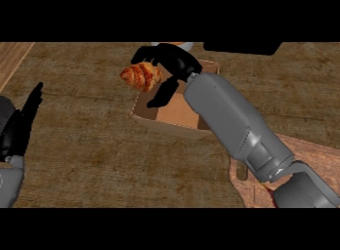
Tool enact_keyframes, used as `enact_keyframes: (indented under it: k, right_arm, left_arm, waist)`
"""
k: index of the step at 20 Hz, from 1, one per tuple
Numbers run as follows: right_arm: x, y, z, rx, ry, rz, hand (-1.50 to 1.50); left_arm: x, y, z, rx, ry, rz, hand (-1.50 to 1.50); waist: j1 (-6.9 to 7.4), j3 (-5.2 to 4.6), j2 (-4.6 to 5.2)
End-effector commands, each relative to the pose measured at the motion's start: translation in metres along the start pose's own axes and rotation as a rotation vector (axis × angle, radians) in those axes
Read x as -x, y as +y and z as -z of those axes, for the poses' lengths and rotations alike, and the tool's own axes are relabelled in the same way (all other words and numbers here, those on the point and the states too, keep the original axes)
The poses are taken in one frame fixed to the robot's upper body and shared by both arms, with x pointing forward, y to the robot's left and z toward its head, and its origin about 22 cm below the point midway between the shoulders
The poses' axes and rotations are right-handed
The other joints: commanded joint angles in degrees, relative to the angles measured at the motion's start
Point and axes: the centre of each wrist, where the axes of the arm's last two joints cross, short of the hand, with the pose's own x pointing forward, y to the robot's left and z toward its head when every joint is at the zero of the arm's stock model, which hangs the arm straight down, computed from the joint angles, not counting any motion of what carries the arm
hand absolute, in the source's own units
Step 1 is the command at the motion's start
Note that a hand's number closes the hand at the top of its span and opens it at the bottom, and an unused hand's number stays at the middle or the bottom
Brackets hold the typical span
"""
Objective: Pick the croissant from the cutting board and place it in the cardboard box
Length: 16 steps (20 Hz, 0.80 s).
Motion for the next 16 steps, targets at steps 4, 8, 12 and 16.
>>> enact_keyframes:
  k: [4,8,12,16]
  right_arm:
    - [0.002,0.005,0.0,0.064,-0.057,0.084,-1.5]
    - [-0.003,0.0,0.001,0.156,-0.138,0.184,-1.5]
    - [0.002,-0.006,-0.001,0.273,-0.162,0.344,-1.5]
    - [0.003,-0.036,0.002,0.288,-0.172,0.426,-1.5]
  left_arm:
    - [-0.01,-0.008,0.005,0.02,-0.021,-0.017,0.0]
    - [-0.001,0.0,0.005,-0.001,0.001,-0.008,0.0]
    - [0.005,0.007,0.009,-0.028,0.001,-0.013,0.0]
    - [0.007,0.016,-0.006,-0.05,0.019,0.001,0.0]
  waist:
    - [0.83,0.03,0.38]
    - [-0.21,0.04,0.21]
    - [-1.94,0.03,0.02]
    - [-2.62,0.09,-0.41]
